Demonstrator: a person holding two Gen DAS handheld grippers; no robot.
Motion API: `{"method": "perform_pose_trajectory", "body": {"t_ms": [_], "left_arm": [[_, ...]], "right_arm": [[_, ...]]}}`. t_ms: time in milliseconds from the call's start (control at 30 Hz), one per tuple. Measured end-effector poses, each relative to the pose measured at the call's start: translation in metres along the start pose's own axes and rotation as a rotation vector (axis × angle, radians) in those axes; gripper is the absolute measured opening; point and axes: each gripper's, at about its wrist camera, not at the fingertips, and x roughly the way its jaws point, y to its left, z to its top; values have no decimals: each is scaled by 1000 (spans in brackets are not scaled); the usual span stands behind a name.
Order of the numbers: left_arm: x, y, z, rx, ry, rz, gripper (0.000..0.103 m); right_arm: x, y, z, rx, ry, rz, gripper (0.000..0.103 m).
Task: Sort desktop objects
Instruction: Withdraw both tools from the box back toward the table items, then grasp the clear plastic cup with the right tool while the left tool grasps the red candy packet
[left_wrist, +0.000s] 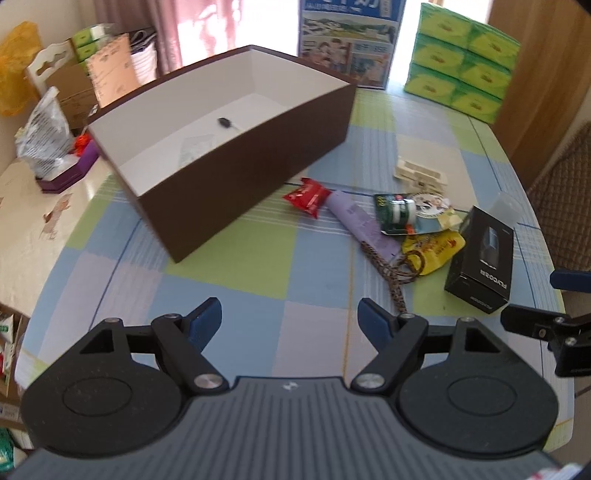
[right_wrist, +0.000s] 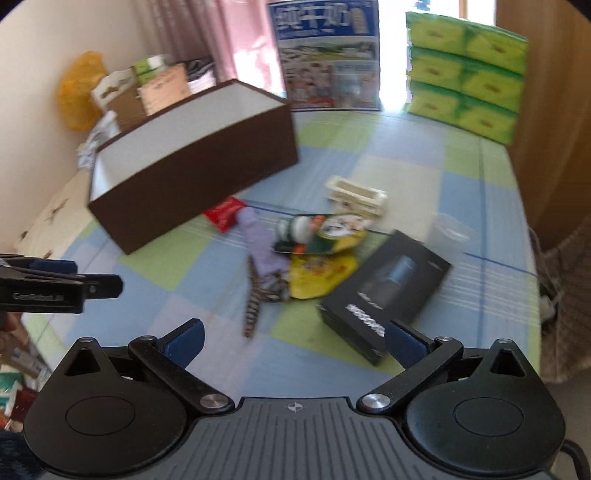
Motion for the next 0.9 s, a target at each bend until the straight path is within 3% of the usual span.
{"method": "perform_pose_trajectory", "body": {"t_ms": [267, 533, 800, 900], "left_arm": [[22, -9, 8, 53, 14, -33, 78], [52, -15, 27, 118, 9, -42, 78], [93, -17, 53, 145, 18, -48, 77], [106, -18, 60, 160, 21, -50, 76]], "right_arm": [[3, -36, -5, 67, -8, -103, 101], [18, -67, 3, 66, -34, -151, 98], [41, -105, 26, 31, -62, -192, 69], [53, -116, 35, 18, -67, -197, 62]]}}
